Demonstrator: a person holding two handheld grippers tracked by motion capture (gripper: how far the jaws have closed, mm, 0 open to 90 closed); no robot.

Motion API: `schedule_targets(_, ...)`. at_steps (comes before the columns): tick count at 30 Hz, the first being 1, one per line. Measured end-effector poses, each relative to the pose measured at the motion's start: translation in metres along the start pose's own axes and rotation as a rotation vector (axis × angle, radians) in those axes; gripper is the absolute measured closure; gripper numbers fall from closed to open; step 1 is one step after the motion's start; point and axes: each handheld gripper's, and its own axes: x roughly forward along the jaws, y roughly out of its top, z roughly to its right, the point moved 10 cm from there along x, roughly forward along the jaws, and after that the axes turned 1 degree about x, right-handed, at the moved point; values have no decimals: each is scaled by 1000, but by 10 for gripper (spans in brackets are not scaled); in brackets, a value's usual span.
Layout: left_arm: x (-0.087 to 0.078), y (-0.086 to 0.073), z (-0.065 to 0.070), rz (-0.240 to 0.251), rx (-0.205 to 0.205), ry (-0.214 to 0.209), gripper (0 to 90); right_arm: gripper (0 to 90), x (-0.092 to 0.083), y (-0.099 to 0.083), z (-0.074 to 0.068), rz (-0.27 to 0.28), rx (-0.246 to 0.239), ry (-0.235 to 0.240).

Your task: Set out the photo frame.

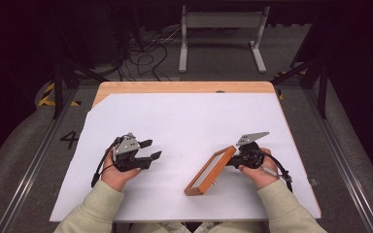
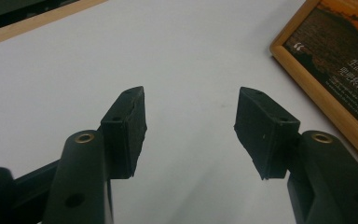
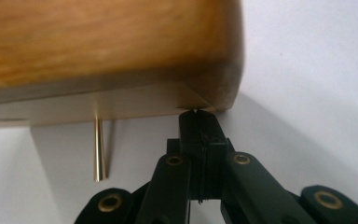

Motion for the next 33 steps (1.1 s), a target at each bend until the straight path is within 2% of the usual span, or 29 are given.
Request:
schedule_targets(8, 0, -1, -1, -6, 5, 2, 434, 900, 10, 16, 2, 17, -7, 2)
schedule_targets(17, 0, -2, -1, -8, 8, 2, 434, 900, 27, 33, 1, 9, -28, 18)
schedule_targets(25, 0, -2, -1, -5, -2, 1, 434, 900, 47, 53, -8, 3, -81, 43)
schedule_targets(33, -1, -2, -2, -2, 2, 3, 434, 900, 57, 62, -17, -9, -127, 63)
